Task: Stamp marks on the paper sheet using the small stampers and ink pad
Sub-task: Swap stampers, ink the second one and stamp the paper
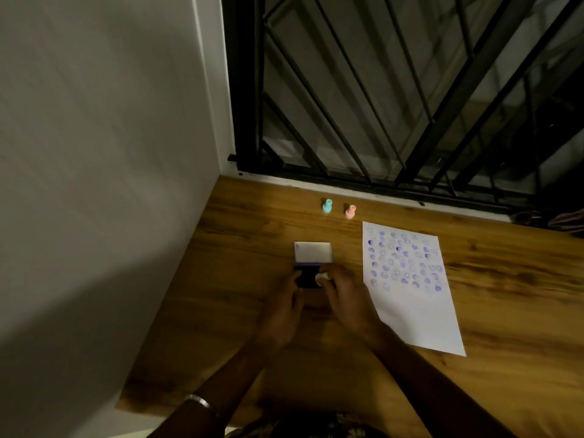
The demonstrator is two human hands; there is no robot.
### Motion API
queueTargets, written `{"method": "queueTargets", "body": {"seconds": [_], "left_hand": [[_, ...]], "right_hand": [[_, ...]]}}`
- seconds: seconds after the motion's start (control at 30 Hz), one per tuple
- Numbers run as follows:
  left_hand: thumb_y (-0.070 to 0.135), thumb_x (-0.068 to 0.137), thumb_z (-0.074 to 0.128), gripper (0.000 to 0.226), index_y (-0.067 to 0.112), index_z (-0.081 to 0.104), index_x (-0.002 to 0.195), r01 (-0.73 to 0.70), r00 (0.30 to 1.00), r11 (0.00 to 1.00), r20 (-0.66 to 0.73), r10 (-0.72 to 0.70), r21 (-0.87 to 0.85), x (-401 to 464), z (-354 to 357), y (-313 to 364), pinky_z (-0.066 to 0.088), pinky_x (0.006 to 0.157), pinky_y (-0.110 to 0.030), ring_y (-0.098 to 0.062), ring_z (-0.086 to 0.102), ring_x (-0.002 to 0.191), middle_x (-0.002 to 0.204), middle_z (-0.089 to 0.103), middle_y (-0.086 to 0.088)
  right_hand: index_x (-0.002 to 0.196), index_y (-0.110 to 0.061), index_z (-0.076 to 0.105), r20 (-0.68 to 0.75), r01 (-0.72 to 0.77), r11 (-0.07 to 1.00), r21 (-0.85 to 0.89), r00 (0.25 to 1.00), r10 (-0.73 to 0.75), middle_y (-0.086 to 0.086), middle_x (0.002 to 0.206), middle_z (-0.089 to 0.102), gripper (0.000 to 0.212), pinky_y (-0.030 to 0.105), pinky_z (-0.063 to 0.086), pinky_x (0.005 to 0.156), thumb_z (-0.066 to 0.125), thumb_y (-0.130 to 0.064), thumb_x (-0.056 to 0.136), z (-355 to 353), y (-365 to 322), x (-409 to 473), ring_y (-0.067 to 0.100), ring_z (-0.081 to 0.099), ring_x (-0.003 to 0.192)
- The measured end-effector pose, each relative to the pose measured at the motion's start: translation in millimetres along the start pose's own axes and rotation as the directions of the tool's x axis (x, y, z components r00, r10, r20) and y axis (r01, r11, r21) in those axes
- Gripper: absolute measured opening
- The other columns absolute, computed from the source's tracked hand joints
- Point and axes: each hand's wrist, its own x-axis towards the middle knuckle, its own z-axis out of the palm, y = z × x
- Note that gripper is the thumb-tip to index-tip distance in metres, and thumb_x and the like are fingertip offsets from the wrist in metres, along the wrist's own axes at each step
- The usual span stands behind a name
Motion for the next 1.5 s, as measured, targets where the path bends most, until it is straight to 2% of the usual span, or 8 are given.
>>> {"method": "queueTargets", "body": {"seconds": [0.1,0.37,0.73,1.0,1.13,1.27,1.37,1.5], "left_hand": [[0.015,0.099,0.044,0.048,0.016,0.033,0.146,0.027,0.999,0.991,-0.045,-0.021,0.135,3,-2,2,0.042,0.106,-0.037,-0.021,0.050,0.125,0.145,0.045,-0.005],[0.038,0.097,0.047,0.051,0.019,0.036,0.143,0.100,0.995,0.968,-0.024,-0.097,0.232,13,10,4,0.044,0.102,-0.038,-0.023,0.053,0.121,0.140,0.050,-0.005],[0.041,0.096,0.049,0.053,0.022,0.036,0.143,0.148,0.989,0.948,-0.056,-0.137,0.281,19,16,-4,0.046,0.099,-0.040,-0.021,0.053,0.120,0.139,0.050,-0.002],[0.046,0.096,0.044,0.056,0.021,0.032,0.145,0.160,0.987,0.925,-0.066,-0.146,0.344,15,17,-1,0.041,0.106,-0.044,-0.027,0.048,0.128,0.145,0.044,-0.009],[0.048,0.096,0.041,0.066,0.021,0.017,0.151,0.173,0.984,0.867,-0.121,-0.131,0.467,11,16,1,0.028,0.116,-0.046,-0.028,0.033,0.141,0.158,0.026,-0.009],[0.041,0.095,0.045,0.059,0.025,0.021,0.147,0.081,0.997,0.942,-0.023,-0.077,0.327,8,22,8,0.043,0.105,-0.050,-0.033,0.044,0.131,0.151,0.034,-0.013],[0.057,0.094,0.037,0.058,0.034,0.025,0.145,-0.074,0.997,0.926,0.051,0.059,0.370,7,40,25,0.045,0.104,-0.041,-0.022,0.048,0.130,0.153,0.033,-0.003],[0.053,0.091,0.049,0.063,0.031,0.026,0.146,-0.254,0.960,0.885,0.211,0.183,0.391,11,78,49,0.044,0.105,-0.041,-0.024,0.045,0.131,0.153,0.032,-0.002]], "right_hand": [[0.113,-0.016,0.060,0.026,-0.029,0.992,-0.124,0.999,0.032,0.011,0.118,0.066,0.021,0.037,0.052,0.093,0.056,-0.024,0.094,7,-3,10,0.025,0.061,0.111],[0.118,-0.011,0.056,0.177,0.056,0.951,-0.303,0.984,-0.001,0.013,0.124,0.062,0.029,0.042,0.049,0.099,0.062,-0.018,0.090,14,-6,33,0.029,0.056,0.118],[0.109,-0.009,0.062,0.177,0.040,0.967,-0.252,0.984,0.006,0.013,0.118,0.066,0.022,0.040,0.048,0.100,0.063,-0.020,0.090,21,5,40,0.029,0.060,0.113],[0.116,-0.012,0.061,0.209,0.071,0.961,-0.266,0.978,-0.014,0.011,0.123,0.064,0.026,0.036,0.047,0.101,0.059,-0.020,0.092,11,1,38,0.026,0.059,0.116],[0.106,-0.017,0.063,0.057,0.010,0.987,-0.158,0.998,-0.001,0.008,0.113,0.068,0.016,0.029,0.050,0.088,0.060,-0.023,0.091,-4,-1,31,0.022,0.065,0.104],[0.109,-0.021,0.059,-0.031,-0.025,0.982,-0.188,0.999,0.019,0.005,0.106,0.070,0.018,0.028,0.053,0.077,0.056,-0.028,0.093,-26,15,24,0.019,0.066,0.095],[0.109,-0.018,0.059,-0.061,-0.103,0.970,-0.222,0.994,0.091,0.005,0.099,0.068,0.021,0.030,0.051,0.074,0.048,-0.032,0.097,-43,39,12,0.019,0.064,0.088],[0.106,-0.015,0.060,-0.136,-0.206,0.944,-0.257,0.975,0.176,0.007,0.094,0.067,0.023,0.027,0.047,0.070,0.046,-0.032,0.098,-61,68,-9,0.021,0.062,0.084]]}}
